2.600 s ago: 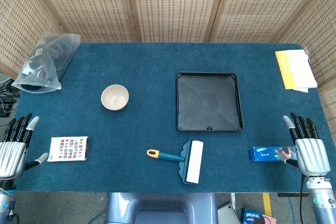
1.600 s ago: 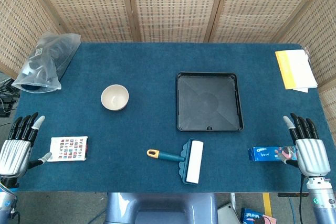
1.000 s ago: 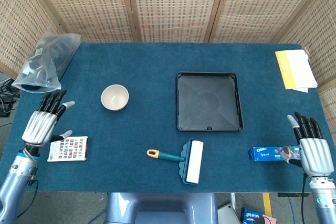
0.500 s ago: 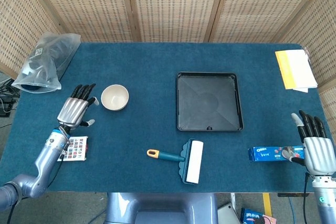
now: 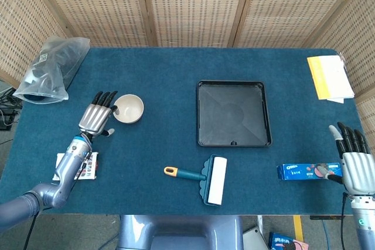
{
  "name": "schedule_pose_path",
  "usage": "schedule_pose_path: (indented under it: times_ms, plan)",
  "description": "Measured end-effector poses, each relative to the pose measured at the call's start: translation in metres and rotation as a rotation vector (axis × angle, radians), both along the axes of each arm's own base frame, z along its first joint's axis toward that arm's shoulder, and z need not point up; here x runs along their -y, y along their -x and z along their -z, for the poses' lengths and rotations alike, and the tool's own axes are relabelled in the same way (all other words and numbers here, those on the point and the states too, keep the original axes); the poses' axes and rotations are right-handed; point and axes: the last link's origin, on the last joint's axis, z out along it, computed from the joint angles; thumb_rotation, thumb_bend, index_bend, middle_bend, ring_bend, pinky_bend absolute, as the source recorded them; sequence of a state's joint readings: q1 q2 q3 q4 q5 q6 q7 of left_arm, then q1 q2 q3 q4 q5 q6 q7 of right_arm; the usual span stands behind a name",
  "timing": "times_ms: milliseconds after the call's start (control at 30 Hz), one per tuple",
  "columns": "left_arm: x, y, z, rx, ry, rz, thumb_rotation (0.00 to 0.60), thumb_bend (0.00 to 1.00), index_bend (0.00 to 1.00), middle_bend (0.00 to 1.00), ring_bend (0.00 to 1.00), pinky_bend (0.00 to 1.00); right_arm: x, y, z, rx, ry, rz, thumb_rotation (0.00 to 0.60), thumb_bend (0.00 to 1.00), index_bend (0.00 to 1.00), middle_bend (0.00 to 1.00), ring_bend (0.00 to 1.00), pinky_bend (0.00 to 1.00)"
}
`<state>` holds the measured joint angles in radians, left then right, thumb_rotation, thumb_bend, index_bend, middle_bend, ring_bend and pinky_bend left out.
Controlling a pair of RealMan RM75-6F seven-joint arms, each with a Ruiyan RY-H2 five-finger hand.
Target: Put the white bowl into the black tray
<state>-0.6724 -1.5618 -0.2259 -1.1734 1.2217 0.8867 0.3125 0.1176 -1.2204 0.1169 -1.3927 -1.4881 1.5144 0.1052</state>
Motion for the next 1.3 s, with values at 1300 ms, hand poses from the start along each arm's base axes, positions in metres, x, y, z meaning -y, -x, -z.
schedule_pose_path:
  times_ms: [1300]
  plan:
    - [-0.015, -0.011, 0.033, -0.063, 0.014, 0.029, 0.600, 0.57, 0.61, 0.00, 0.00, 0.00, 0.001, 0.007, -0.007, 0.020, 0.036, 0.013, 0.600, 0.16, 0.02, 0.00, 0.00, 0.00]
